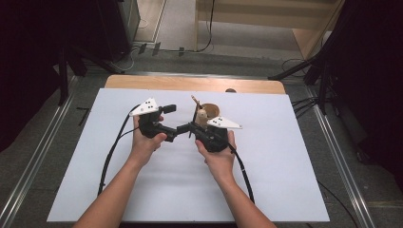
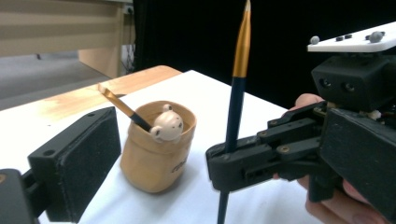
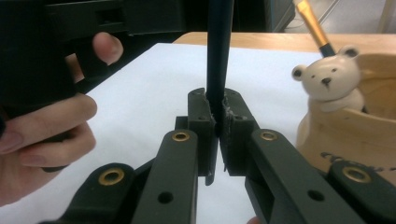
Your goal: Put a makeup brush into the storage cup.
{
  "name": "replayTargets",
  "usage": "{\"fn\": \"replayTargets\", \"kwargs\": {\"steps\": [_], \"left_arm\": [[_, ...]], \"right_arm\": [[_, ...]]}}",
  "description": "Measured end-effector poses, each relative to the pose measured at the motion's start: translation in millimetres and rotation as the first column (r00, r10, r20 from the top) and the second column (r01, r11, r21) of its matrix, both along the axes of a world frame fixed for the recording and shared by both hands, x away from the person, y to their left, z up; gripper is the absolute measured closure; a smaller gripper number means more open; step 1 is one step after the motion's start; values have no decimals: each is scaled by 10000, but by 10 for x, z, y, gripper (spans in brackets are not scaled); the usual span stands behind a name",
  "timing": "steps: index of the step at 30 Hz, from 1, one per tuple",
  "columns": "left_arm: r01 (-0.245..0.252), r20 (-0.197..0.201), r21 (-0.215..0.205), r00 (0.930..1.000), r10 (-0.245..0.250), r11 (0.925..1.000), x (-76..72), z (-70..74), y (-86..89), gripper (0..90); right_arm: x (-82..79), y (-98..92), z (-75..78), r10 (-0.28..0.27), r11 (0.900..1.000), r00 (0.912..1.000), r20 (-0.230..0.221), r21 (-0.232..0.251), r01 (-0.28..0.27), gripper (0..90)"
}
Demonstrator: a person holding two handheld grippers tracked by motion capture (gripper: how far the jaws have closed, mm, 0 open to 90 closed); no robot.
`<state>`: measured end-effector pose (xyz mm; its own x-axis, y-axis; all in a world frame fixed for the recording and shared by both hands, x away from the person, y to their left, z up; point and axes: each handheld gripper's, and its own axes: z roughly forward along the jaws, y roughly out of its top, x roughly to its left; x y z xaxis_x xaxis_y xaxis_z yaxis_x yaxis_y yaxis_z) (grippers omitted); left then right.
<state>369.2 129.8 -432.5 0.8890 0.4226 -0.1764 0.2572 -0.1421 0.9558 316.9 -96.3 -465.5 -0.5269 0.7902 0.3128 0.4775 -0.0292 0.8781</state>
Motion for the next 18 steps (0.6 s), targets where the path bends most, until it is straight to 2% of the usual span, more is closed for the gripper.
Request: {"fn": "replayTargets", "kwargs": {"steps": [1,3,6,10,16,18], "left_arm": [[-98,184,-8,9998,98,10000,-16,3,20,0],[-176,139,-120,9997,178,9998,-23,4,57,0],[-342,140,48,9993,341,9994,-33,-1,95,0],[-483,163,46,9987,482,9988,-50,-10,163,0],[-661,316,139,9973,657,9977,-101,-32,256,0],[-885,498,129,9949,878,9960,-134,-39,294,0]], "right_arm": [[1,-7,3,-26,10000,10000,67,-68,27,851],[4,-22,9,-51,9999,9999,93,-131,52,851],[10,-39,13,-117,9997,9998,160,-232,121,852],[11,-56,19,-104,9993,9996,258,-359,113,852],[4,-100,46,-104,9989,9991,412,-453,122,851],[5,-117,60,-113,9989,9989,452,-457,134,851]]}}
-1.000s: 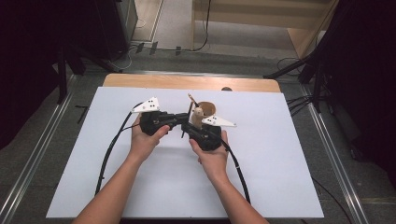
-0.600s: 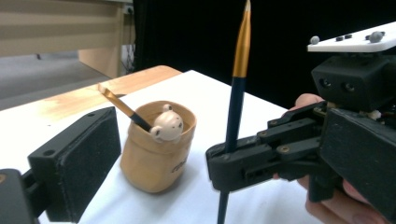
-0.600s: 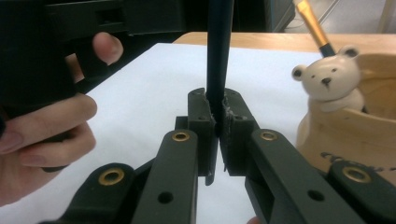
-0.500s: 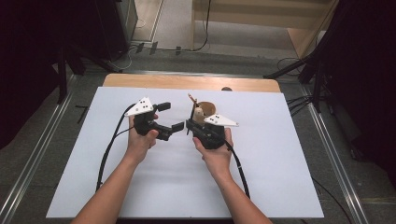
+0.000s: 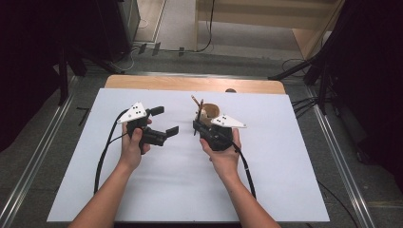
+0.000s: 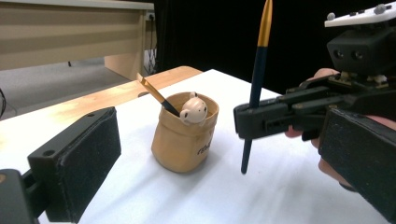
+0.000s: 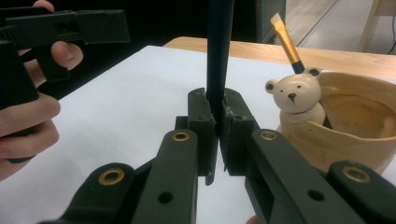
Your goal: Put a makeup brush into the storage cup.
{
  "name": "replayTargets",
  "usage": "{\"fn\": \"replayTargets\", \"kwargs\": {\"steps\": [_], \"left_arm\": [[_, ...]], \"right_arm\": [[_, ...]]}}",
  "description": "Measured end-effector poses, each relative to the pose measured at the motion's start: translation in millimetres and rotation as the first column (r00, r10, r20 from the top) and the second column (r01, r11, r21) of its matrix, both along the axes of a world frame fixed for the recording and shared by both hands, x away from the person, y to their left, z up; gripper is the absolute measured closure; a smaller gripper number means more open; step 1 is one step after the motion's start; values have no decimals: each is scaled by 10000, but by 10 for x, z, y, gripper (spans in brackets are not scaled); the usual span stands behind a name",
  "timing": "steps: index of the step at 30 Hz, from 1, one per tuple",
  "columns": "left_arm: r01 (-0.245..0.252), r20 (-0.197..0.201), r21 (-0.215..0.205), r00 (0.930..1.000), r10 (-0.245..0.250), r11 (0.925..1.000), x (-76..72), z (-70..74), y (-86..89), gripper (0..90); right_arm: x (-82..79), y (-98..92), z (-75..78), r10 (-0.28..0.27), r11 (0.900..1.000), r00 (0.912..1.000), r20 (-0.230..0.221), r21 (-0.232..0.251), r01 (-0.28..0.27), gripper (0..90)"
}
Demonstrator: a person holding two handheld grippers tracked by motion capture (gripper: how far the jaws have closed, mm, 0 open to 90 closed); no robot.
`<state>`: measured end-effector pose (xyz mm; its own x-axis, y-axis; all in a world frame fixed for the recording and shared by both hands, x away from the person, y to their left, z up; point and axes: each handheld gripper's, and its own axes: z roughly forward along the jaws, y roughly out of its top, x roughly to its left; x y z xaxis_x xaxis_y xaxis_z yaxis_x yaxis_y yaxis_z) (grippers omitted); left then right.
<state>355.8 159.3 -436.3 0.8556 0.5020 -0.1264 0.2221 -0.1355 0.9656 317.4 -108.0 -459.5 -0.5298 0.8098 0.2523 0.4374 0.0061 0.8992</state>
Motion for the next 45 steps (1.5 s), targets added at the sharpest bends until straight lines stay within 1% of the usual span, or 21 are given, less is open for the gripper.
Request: {"fn": "replayTargets", "kwargs": {"steps": [2,3,5,7,8,10,16,17,19,21,23,31,38,41,45], "left_arm": [[-91,127,-80,9999,92,9999,-35,-10,45,0],[-219,177,-3,9996,219,9998,-54,-16,65,0],[-306,177,-19,9994,306,9995,-83,-34,107,0],[-434,272,13,9987,433,9991,-117,-50,155,0],[-382,246,-13,9990,382,9993,-127,-59,183,0],[-575,264,175,9980,570,9982,-146,-75,228,0],[-946,190,311,9954,940,9950,-225,-146,397,0],[-956,210,330,9953,949,9949,-242,-158,426,0],[-992,107,349,9950,989,9945,-279,-187,475,0],[-1161,191,443,9931,1153,9923,-327,-214,519,0],[-1252,146,354,9921,1247,9915,-365,-234,576,0],[-1611,284,452,9867,1599,9859,-534,-289,793,0],[-1831,263,483,9829,1820,9819,-666,-357,944,0],[-1873,211,392,9822,1866,9815,-720,-372,1013,0],[-2015,250,483,9794,2005,9783,-785,-400,1102,0]], "right_arm": [[-6,-16,23,-32,10000,10000,86,1,32,852],[-10,-24,35,-34,10000,9999,105,2,34,851],[-11,-40,52,-65,10000,9998,168,6,65,852],[-7,-57,60,-71,10000,9998,190,3,71,851],[-6,-67,62,-63,10000,9998,203,-15,63,852],[-4,-86,66,-103,9999,9998,194,4,102,852],[-5,-133,93,-119,9999,9994,317,-45,120,852],[-2,-146,98,-136,9999,9993,358,-70,139,852],[0,-169,109,-189,9998,9992,358,-52,191,852],[7,-194,115,-230,9997,9990,395,-24,231,852],[12,-218,120,-260,9997,9987,437,-11,261,852],[39,-305,126,-444,9990,9976,540,-6,445,851],[96,-379,132,-690,9976,9957,618,-33,693,851],[125,-410,137,-815,9967,9946,648,-6,818,852],[167,-440,133,-921,9957,9935,663,-52,926,852]]}}
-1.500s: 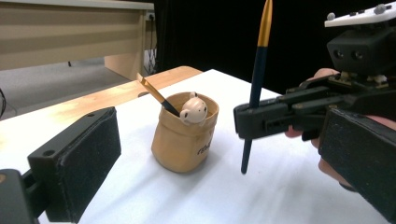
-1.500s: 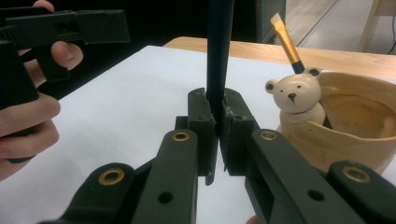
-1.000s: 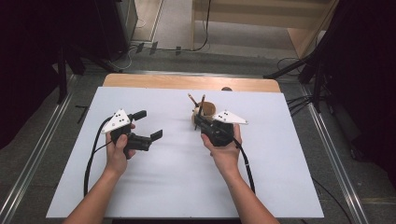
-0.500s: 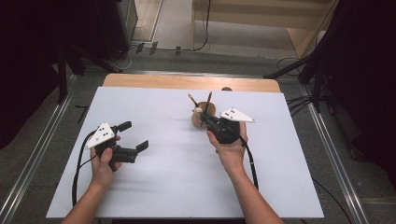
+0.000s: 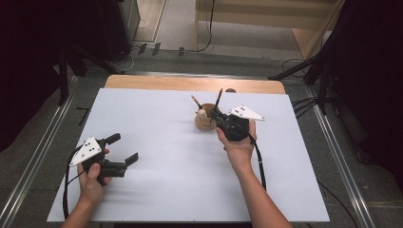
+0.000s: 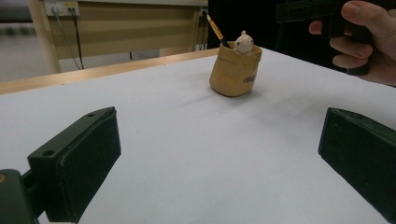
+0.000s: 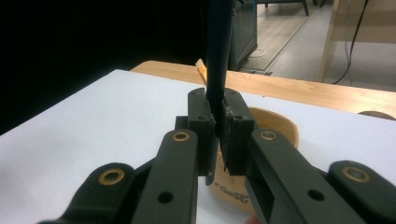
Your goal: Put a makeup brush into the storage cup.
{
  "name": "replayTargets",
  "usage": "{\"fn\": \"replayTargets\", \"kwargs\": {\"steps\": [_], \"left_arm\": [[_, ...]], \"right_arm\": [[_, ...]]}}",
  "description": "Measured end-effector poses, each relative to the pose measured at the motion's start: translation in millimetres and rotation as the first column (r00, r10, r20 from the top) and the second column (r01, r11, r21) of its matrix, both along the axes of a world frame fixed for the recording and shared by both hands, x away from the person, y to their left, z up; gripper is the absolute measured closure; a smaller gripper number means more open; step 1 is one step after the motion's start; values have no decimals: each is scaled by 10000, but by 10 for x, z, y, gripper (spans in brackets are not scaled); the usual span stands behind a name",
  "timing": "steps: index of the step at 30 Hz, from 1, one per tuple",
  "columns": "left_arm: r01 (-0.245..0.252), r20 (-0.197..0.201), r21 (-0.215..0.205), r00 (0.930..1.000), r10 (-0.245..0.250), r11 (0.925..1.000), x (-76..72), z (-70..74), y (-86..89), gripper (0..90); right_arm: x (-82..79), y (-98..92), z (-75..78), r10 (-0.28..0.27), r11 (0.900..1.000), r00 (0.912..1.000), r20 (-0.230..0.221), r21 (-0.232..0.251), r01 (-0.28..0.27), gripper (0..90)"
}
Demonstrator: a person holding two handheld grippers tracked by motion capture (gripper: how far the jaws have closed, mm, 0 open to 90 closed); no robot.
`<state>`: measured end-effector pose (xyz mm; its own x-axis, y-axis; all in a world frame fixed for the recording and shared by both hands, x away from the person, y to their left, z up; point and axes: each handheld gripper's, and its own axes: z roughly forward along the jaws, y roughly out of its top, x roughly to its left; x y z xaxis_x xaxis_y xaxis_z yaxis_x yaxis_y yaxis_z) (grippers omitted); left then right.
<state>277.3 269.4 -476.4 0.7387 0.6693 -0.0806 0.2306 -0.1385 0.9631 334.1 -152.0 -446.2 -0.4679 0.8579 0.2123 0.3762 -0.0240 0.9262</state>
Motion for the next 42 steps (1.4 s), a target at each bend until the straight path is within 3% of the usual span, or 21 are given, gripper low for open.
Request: {"fn": "replayTargets", "kwargs": {"steps": [11,15,20,35,42], "left_arm": [[-197,-81,232,9998,199,9995,-133,-83,164,0],[-243,-58,13,9997,243,9997,-169,-67,209,0],[-258,-39,53,9997,258,9997,-205,-70,222,0],[-552,-70,-33,9985,552,9985,-261,-91,366,0],[-565,-31,-101,9984,565,9984,-266,-83,369,0]], "right_arm": [[99,-72,-36,-293,9996,9996,-15,-10,293,852],[127,-108,-47,-548,9985,9985,13,-31,548,851],[166,-158,-62,-752,9972,9972,21,31,752,851],[339,-123,41,-684,9971,9974,242,-326,692,851],[391,-85,-32,-608,9965,9981,141,-561,615,851]]}}
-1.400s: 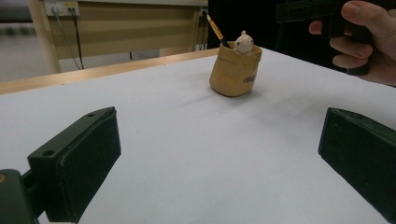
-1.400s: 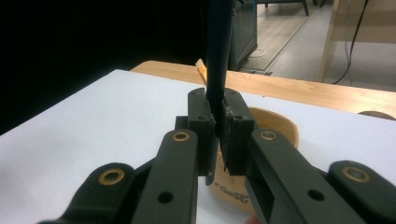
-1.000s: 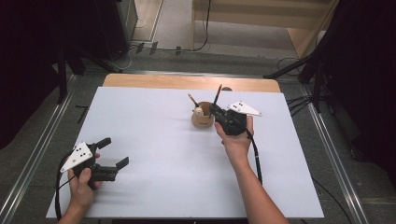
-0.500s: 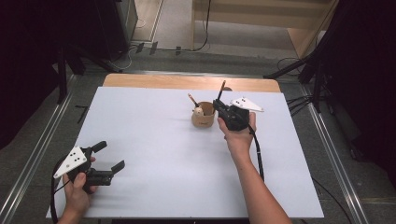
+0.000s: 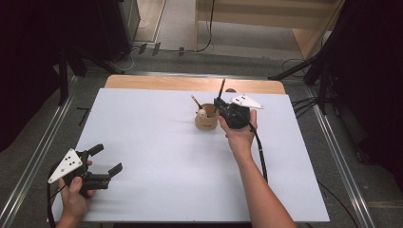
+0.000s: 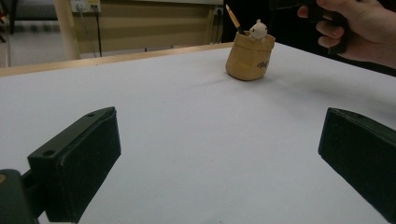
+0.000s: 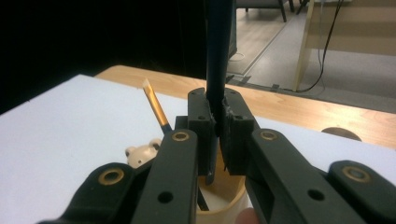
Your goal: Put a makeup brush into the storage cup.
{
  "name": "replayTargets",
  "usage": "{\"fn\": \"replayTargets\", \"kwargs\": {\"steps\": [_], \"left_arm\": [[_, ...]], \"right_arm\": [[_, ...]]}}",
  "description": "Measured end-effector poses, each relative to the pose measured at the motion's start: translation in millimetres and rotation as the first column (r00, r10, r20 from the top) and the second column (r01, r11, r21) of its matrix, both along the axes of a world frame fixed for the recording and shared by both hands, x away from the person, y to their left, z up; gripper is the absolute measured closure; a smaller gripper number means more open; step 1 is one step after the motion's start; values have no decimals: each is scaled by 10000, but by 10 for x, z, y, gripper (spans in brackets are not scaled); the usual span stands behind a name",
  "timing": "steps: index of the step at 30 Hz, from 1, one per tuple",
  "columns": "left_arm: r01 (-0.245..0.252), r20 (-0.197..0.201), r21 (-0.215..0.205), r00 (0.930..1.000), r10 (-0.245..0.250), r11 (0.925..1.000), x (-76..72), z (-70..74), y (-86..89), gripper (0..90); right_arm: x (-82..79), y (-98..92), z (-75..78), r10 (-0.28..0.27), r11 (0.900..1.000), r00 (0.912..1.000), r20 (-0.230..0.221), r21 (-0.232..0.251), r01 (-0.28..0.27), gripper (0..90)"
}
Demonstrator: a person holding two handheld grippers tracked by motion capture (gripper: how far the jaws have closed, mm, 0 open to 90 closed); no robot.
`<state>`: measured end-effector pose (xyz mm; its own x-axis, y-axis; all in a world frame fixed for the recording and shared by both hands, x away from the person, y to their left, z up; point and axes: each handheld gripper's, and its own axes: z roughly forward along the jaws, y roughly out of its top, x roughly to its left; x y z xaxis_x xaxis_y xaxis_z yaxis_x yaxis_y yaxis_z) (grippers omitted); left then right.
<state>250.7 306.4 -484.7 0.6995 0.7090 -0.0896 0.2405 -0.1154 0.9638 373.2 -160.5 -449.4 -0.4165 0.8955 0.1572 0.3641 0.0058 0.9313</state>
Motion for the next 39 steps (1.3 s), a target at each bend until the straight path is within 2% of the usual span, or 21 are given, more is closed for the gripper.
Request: {"fn": "replayTargets", "kwargs": {"steps": [14,26,32,39], "left_arm": [[65,19,28,10000,-65,10000,2,1,-17,0],[137,57,-96,9999,-136,9999,-7,26,-44,0],[149,83,-91,9999,-148,9998,-9,31,-48,0],[128,59,-89,9999,-127,9999,-5,27,-45,0]], "right_arm": [[117,111,-228,-4,9990,9986,-525,-438,-19,851],[154,145,-323,21,9979,9957,-925,-642,-81,849],[152,127,-321,54,9995,9942,-1073,-312,-88,827],[122,101,-274,-21,9993,9958,-910,-365,-13,737]]}}
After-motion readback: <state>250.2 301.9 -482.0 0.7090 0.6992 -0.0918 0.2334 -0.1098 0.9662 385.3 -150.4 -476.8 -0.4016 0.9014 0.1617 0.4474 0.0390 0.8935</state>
